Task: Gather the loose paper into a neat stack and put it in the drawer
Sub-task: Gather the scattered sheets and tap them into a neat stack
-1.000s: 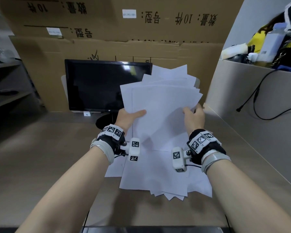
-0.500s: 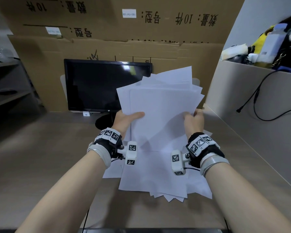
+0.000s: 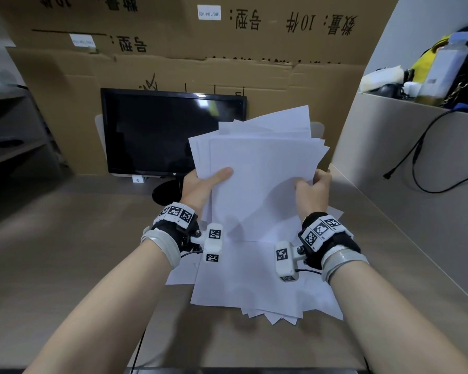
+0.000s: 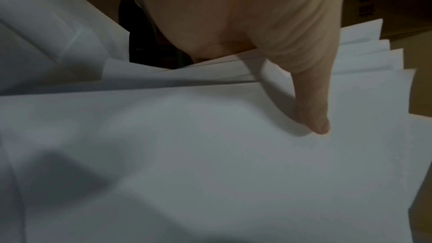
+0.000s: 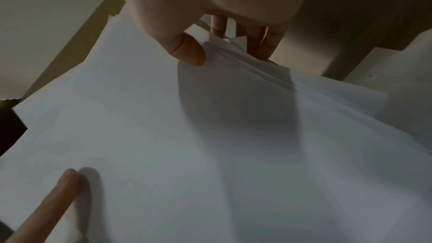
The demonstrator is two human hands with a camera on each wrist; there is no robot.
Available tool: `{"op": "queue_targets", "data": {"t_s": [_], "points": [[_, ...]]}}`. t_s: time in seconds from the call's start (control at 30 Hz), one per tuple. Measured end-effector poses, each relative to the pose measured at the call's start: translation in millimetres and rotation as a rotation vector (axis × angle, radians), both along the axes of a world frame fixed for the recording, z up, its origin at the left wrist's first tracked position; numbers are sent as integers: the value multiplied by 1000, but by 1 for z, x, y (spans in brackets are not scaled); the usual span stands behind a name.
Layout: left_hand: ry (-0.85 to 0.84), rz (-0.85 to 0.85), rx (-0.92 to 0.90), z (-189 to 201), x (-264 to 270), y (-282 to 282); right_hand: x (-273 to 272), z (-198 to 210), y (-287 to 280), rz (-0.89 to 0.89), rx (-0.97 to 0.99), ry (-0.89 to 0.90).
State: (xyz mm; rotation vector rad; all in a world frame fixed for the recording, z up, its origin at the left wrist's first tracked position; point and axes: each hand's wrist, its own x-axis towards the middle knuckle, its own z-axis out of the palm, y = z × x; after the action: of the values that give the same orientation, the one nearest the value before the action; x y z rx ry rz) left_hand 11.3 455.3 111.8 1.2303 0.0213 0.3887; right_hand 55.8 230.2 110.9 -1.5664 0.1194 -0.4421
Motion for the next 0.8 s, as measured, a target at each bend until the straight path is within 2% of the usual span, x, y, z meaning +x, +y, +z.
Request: {"op": "queue_targets", "data": {"t_s": [0.13, 0.27, 0.47, 0.53, 0.67, 0.8], "points": [[15, 9, 53, -3, 4, -1, 6, -5, 2, -19, 8, 4], [24, 22, 48, -8, 6, -1, 10, -7, 1, -76, -89, -23], [-60, 103, 29, 6, 6, -4, 7, -6, -4, -129, -85, -87], [-41, 114, 31, 11, 5, -6, 4, -2, -5, -90, -64, -83], [37, 129, -19, 11, 6, -10, -4, -2, -4, 133, -55, -48], [60, 147, -77, 11, 4, -15, -6, -8, -5, 140, -163, -7]]}}
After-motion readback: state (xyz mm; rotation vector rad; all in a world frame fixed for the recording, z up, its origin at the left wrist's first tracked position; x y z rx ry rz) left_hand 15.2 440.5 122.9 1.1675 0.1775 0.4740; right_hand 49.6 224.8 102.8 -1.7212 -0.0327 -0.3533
